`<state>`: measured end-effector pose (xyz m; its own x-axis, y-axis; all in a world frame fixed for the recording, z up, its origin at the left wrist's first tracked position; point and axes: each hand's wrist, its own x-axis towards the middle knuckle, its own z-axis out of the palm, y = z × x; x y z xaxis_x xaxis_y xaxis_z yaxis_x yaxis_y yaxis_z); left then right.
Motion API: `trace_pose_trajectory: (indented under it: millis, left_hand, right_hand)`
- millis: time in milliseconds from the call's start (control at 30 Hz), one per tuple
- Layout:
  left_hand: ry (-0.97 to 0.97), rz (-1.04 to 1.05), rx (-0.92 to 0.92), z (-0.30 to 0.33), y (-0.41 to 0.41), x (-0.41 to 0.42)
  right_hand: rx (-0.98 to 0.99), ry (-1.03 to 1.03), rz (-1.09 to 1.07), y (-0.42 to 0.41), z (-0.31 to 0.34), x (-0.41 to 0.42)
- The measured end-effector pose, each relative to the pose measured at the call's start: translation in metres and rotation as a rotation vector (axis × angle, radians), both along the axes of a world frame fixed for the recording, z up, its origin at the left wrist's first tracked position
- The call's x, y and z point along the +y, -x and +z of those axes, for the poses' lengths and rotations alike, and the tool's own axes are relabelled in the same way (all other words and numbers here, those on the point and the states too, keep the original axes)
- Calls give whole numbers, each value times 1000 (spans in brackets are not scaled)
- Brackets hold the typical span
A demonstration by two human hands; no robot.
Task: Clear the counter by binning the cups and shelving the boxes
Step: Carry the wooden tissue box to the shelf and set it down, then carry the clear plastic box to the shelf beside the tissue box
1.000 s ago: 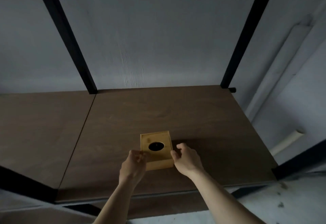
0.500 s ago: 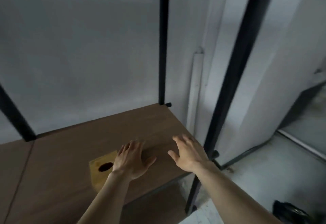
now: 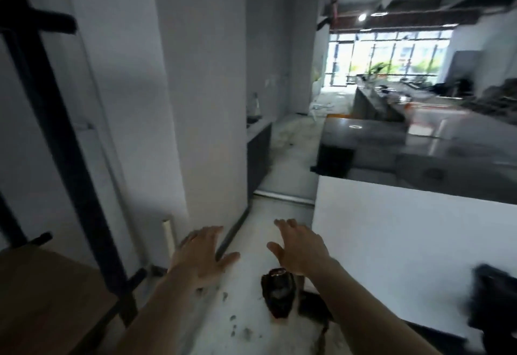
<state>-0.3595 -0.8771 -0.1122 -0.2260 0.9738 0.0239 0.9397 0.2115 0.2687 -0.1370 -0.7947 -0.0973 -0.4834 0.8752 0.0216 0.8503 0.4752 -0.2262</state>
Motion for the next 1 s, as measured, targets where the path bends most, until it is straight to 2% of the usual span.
trace_pose_trajectory:
  millis: [200, 400, 767, 1000]
  left_hand:
    - [-96, -301, -28, 34, -161, 100]
    - [-165, -501, -26, 56, -273, 192]
    - [-251, -613, -201, 86, -370, 411]
    - [-251, -540, -452, 104, -406, 537]
  right_hand:
    - [10, -51, -342, -179, 38, 30]
    - [3, -105, -564, -292, 69, 75]
    - [31, -160, -718, -366, 102, 254]
    - [175, -171, -786, -402, 123, 366]
